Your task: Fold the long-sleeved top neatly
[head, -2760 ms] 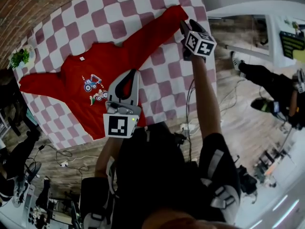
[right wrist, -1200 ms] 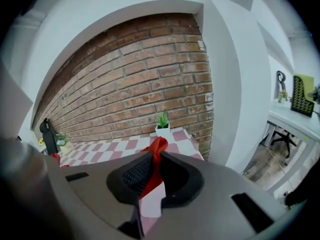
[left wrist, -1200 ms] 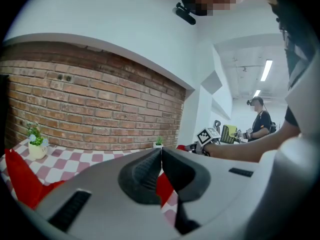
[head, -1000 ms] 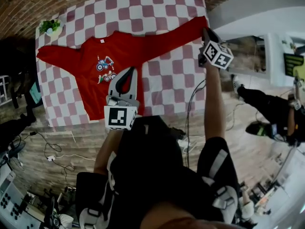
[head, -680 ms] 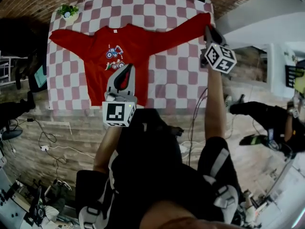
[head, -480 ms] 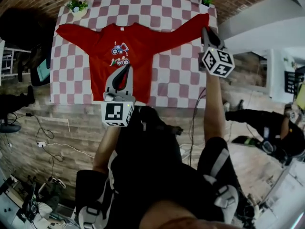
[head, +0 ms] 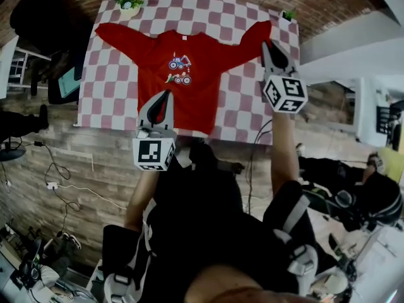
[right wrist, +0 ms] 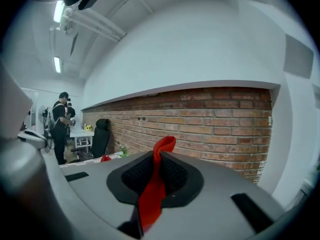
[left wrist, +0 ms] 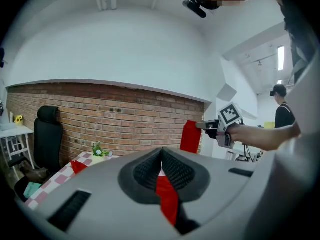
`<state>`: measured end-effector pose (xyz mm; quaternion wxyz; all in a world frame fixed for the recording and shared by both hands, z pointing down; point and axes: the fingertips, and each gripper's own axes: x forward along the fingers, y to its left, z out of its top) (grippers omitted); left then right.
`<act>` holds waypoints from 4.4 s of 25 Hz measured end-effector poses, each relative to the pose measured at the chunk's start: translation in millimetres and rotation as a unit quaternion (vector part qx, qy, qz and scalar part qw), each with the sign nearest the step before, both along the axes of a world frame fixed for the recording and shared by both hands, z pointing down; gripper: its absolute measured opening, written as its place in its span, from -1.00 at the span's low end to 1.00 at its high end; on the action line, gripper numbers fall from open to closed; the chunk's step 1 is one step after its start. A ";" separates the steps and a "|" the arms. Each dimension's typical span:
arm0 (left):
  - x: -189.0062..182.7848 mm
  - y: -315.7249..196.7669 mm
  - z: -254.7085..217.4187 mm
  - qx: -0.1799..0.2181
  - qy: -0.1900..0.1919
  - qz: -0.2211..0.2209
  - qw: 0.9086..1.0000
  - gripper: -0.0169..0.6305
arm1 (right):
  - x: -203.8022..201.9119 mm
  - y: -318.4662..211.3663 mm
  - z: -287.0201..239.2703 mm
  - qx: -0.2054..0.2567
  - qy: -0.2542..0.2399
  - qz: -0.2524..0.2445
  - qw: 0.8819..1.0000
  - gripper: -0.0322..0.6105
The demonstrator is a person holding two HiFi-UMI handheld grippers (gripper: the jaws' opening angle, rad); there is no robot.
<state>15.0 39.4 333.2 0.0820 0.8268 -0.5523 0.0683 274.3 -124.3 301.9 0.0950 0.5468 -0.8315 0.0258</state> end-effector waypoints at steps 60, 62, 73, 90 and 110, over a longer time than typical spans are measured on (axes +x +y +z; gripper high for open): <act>-284.4 55.1 80.4 -0.049 0.053 0.007 0.997 -0.92 | -421.2 213.7 407.9 -0.258 0.290 -0.245 0.888 -0.71; -284.8 54.3 80.3 -0.049 0.055 0.010 0.997 -0.92 | -423.5 213.6 403.2 -0.269 0.271 -0.237 0.893 -0.62; -271.6 50.7 64.1 -0.050 0.061 0.002 0.997 -0.92 | -413.9 192.5 268.6 -0.226 0.084 -0.172 0.955 -0.71; -256.1 22.1 27.1 -0.020 0.043 -0.110 0.993 -0.92 | -361.8 144.6 113.1 -0.105 -0.048 -0.159 0.981 -0.88; -331.1 -129.2 54.6 -0.043 0.056 -0.075 0.995 -0.92 | -421.4 44.6 76.5 -0.098 -0.066 -0.119 0.986 -0.88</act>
